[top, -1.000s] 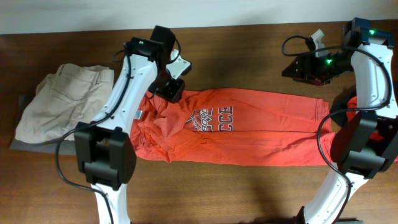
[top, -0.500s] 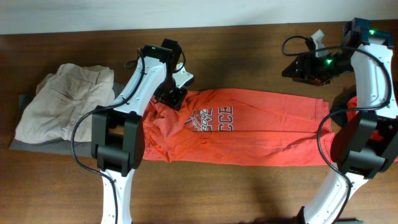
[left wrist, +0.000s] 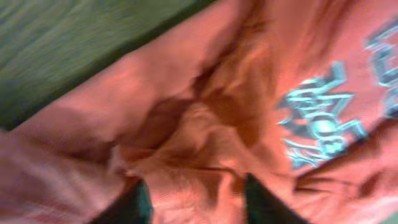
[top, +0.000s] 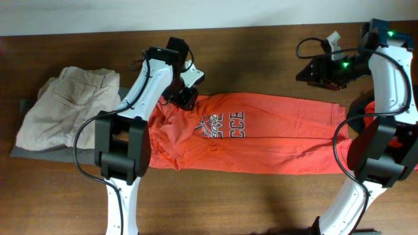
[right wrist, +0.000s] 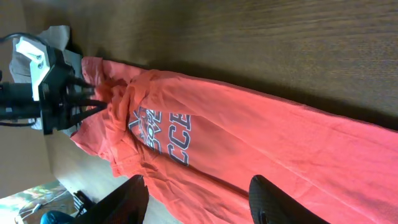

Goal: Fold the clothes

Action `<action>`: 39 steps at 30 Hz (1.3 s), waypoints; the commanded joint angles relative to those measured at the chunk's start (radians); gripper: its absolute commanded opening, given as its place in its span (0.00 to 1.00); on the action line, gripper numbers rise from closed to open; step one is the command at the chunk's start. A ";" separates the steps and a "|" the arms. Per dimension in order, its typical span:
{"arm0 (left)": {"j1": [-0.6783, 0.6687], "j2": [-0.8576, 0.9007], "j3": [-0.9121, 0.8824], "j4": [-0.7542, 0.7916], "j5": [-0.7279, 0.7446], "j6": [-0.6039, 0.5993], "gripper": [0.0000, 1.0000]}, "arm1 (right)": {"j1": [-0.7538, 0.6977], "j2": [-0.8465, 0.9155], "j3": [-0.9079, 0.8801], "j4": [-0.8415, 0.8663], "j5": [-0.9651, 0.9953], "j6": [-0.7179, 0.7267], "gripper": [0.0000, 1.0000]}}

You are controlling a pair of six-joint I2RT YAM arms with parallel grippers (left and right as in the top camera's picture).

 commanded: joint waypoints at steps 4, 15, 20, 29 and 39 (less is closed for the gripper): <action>-0.010 -0.002 0.003 -0.097 0.163 0.028 0.02 | 0.005 -0.016 0.012 -0.007 0.002 0.003 0.57; -0.072 -0.071 0.085 -0.352 0.323 0.011 0.00 | 0.005 -0.016 0.012 -0.006 0.002 0.003 0.57; -0.169 -0.071 0.085 -0.372 0.351 -0.034 0.01 | 0.005 -0.016 0.012 -0.004 0.002 0.003 0.57; -0.299 -0.073 0.085 -0.344 0.131 -0.180 0.34 | 0.005 -0.016 0.012 -0.001 0.002 0.003 0.57; -0.148 -0.101 0.085 -0.314 -0.092 -0.208 0.36 | 0.005 -0.016 0.012 -0.002 0.065 0.015 0.57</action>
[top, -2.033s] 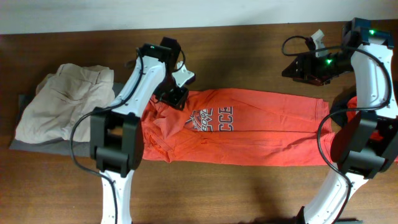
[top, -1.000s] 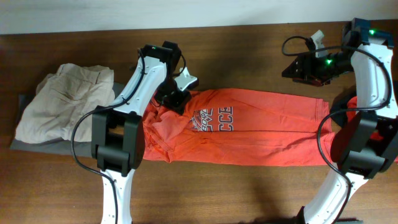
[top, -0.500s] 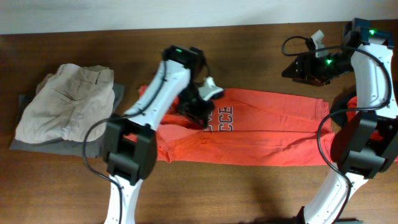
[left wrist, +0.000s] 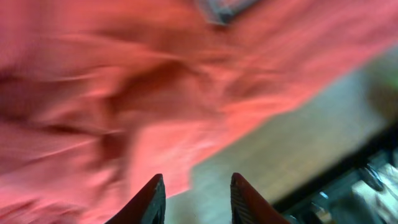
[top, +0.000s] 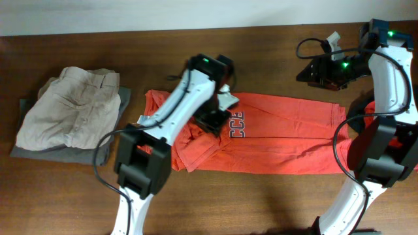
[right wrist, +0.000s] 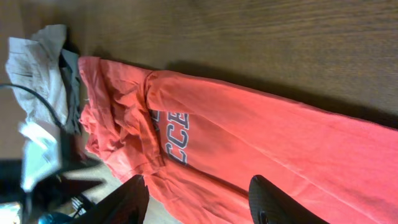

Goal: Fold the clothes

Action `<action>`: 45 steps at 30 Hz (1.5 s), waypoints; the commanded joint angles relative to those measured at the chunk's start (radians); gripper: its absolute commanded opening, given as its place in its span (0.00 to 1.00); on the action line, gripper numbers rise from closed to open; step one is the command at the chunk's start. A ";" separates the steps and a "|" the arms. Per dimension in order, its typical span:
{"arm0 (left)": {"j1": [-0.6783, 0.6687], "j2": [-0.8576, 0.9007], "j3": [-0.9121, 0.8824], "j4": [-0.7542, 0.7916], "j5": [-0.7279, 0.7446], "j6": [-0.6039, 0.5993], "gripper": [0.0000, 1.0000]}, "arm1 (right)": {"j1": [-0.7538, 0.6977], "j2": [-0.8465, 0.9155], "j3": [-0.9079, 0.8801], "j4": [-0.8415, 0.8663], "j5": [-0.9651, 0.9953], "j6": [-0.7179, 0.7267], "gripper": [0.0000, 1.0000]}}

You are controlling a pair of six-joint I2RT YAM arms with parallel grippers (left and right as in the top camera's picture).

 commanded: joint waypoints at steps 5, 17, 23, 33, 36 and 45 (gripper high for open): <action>0.252 -0.046 0.011 0.099 0.000 -0.050 0.51 | 0.005 -0.016 0.012 0.000 0.067 0.034 0.57; 0.354 -0.045 -0.276 0.333 0.189 -0.124 0.56 | 0.005 -0.016 0.012 0.007 0.068 0.033 0.57; 0.360 -0.045 -0.303 0.361 0.185 -0.129 0.27 | 0.005 -0.016 0.012 0.007 0.068 0.034 0.57; 0.427 -0.045 -0.251 0.390 0.177 -0.129 0.01 | 0.005 -0.016 0.012 0.010 0.068 0.034 0.57; 0.461 -0.045 -0.217 0.399 0.170 -0.130 0.01 | 0.005 -0.016 0.012 0.010 0.068 0.034 0.57; 0.563 -0.045 -0.129 0.375 0.138 -0.129 0.01 | 0.005 -0.016 0.012 0.010 0.090 0.034 0.57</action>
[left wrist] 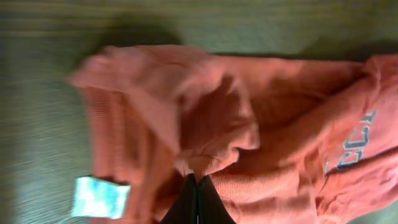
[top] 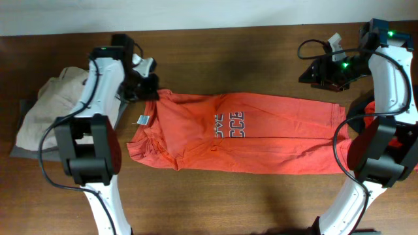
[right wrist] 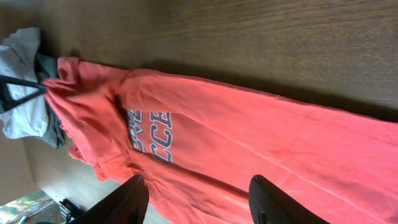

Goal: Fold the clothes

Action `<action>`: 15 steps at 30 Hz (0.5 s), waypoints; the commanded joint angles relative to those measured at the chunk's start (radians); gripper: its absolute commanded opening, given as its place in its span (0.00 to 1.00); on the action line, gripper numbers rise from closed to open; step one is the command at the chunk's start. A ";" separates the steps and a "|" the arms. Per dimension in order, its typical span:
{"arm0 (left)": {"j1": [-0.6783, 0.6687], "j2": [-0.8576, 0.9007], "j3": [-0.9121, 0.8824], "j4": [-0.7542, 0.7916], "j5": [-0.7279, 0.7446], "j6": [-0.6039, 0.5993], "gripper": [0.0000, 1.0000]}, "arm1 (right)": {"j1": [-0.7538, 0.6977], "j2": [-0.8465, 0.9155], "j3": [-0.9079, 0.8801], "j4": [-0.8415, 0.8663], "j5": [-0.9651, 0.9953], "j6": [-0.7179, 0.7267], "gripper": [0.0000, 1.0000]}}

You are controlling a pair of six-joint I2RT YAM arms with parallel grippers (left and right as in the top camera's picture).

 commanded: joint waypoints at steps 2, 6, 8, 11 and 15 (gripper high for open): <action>0.039 -0.028 0.018 -0.008 -0.038 0.009 0.00 | 0.004 -0.016 0.012 0.003 0.020 -0.003 0.58; 0.038 -0.028 0.018 -0.011 -0.090 0.008 0.00 | 0.004 -0.016 0.012 0.008 0.141 0.074 0.57; 0.037 -0.028 0.018 -0.012 -0.095 0.008 0.01 | 0.004 -0.014 0.011 0.018 0.267 0.135 0.58; 0.037 -0.028 0.018 -0.012 -0.095 0.008 0.00 | 0.004 -0.007 0.011 0.014 0.362 0.191 0.66; 0.037 -0.028 0.018 -0.016 -0.095 0.008 0.01 | 0.003 0.012 0.011 0.042 0.494 0.266 0.76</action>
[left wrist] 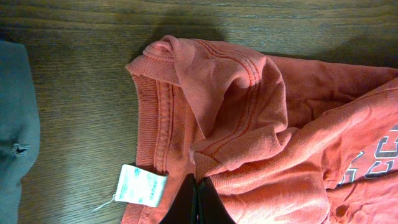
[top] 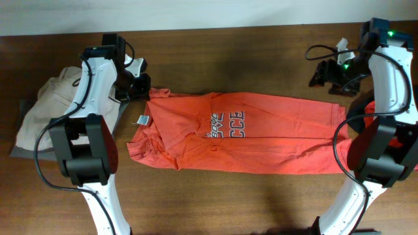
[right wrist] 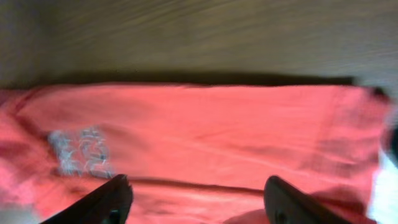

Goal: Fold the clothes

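Note:
An orange shirt [top: 261, 134] with grey "CCE" lettering lies spread lengthwise across the wooden table. My left gripper [top: 141, 87] is at the shirt's far left corner, shut on a bunched fold of the collar [left wrist: 205, 118]; its dark fingertips [left wrist: 198, 202] pinch the fabric beside a white tag [left wrist: 142, 185]. My right gripper [top: 328, 73] hovers open above the table beyond the shirt's far right corner. In the right wrist view the shirt [right wrist: 205, 130] fills the frame between the spread fingers [right wrist: 111, 200].
Folded beige trousers [top: 59, 108] rest on a grey cloth [top: 26, 147] at the left edge. More red fabric [top: 375, 111] shows behind the right arm's base. Bare wooden table [top: 248, 196] runs along the near side.
My left gripper, still shut on the collar fabric, has shifted slightly left. The right gripper has turned and moved a little right, now looking down at the shirt's right part.
My left gripper was on the bunched upper left part of the shirt. Then it was over the shirt's middle, open, with the left part crumpled. Later it pinched the collar at the far left corner, the shirt spread longer. It holds there now.

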Action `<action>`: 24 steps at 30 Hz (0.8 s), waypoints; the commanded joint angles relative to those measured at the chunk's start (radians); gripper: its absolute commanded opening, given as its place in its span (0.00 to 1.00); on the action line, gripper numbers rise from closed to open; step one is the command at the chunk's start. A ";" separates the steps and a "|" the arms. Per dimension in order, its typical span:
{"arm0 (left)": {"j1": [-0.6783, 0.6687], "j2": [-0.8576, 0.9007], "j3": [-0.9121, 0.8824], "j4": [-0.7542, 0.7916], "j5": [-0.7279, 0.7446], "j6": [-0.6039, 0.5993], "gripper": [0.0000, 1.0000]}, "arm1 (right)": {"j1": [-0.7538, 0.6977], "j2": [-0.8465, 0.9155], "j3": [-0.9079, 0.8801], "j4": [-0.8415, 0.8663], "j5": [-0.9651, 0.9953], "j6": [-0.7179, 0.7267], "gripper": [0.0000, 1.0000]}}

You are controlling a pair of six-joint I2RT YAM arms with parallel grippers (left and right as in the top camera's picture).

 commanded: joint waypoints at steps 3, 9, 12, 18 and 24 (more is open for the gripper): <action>0.002 -0.028 0.014 -0.004 -0.018 0.008 0.01 | 0.002 0.040 0.009 0.048 0.217 0.090 0.80; 0.002 -0.028 0.014 -0.004 -0.017 0.008 0.01 | -0.048 0.085 0.009 0.046 0.262 0.090 0.79; 0.002 -0.028 0.014 -0.008 -0.018 0.008 0.01 | -0.084 0.105 0.006 0.034 0.228 0.064 0.79; 0.002 -0.028 0.014 -0.008 -0.018 0.008 0.01 | -0.148 0.143 0.005 0.046 0.222 0.026 0.78; 0.002 -0.028 0.014 -0.008 -0.018 0.008 0.00 | -0.180 0.196 0.005 0.064 0.024 -0.079 0.71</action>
